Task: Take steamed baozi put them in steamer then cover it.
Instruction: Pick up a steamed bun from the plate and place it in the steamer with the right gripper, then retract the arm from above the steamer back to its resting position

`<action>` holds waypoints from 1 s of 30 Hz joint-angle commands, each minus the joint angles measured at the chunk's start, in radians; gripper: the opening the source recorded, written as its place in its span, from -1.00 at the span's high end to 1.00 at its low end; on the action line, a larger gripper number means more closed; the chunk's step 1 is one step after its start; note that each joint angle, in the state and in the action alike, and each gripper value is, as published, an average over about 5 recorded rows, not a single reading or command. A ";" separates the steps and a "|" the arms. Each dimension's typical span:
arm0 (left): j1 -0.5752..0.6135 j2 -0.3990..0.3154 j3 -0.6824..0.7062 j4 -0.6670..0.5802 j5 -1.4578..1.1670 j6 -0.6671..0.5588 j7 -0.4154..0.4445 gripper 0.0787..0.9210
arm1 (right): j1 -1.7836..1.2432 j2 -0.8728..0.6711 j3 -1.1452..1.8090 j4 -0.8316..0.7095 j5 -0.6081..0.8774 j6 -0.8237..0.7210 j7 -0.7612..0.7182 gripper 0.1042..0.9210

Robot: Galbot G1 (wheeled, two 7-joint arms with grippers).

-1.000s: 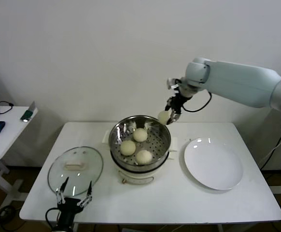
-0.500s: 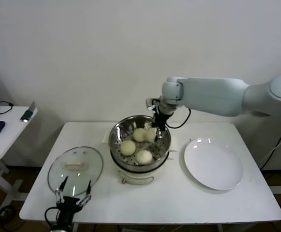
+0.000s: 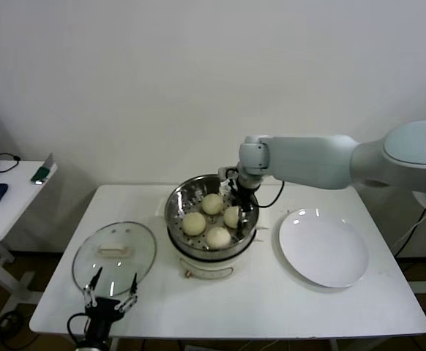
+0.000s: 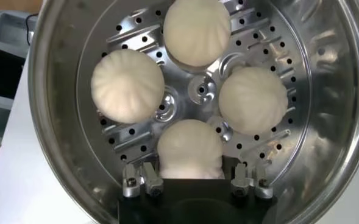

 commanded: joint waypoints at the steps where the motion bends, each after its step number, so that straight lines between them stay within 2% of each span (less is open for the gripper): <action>1: 0.002 0.000 0.000 -0.002 0.000 0.000 0.000 -0.77 | -0.014 0.010 0.004 -0.006 -0.004 -0.005 0.002 -0.52; 4: 0.002 -0.001 0.000 -0.003 0.001 0.000 0.000 -0.77 | -0.004 0.008 0.016 -0.006 0.009 0.001 -0.014 -0.68; 7: 0.002 -0.001 0.001 -0.004 0.002 0.001 0.000 -0.77 | 0.021 0.001 0.020 -0.006 0.017 0.016 -0.043 -0.75; 12: -0.001 -0.001 0.005 -0.004 0.008 0.002 0.000 -0.77 | 0.078 -0.039 0.027 0.003 0.050 0.043 -0.093 -0.76; 17: -0.004 -0.002 0.009 0.002 0.019 0.002 -0.003 -0.77 | 0.103 -0.137 0.094 0.027 0.090 0.062 -0.078 -0.76; 21: -0.006 -0.001 0.012 0.002 0.027 0.004 -0.011 -0.77 | 0.104 -0.258 0.161 0.075 0.113 0.115 0.014 -0.76; 30: -0.035 -0.007 0.012 -0.005 0.047 0.026 -0.023 -0.77 | -0.009 -0.573 0.295 0.254 0.123 0.282 0.329 -0.76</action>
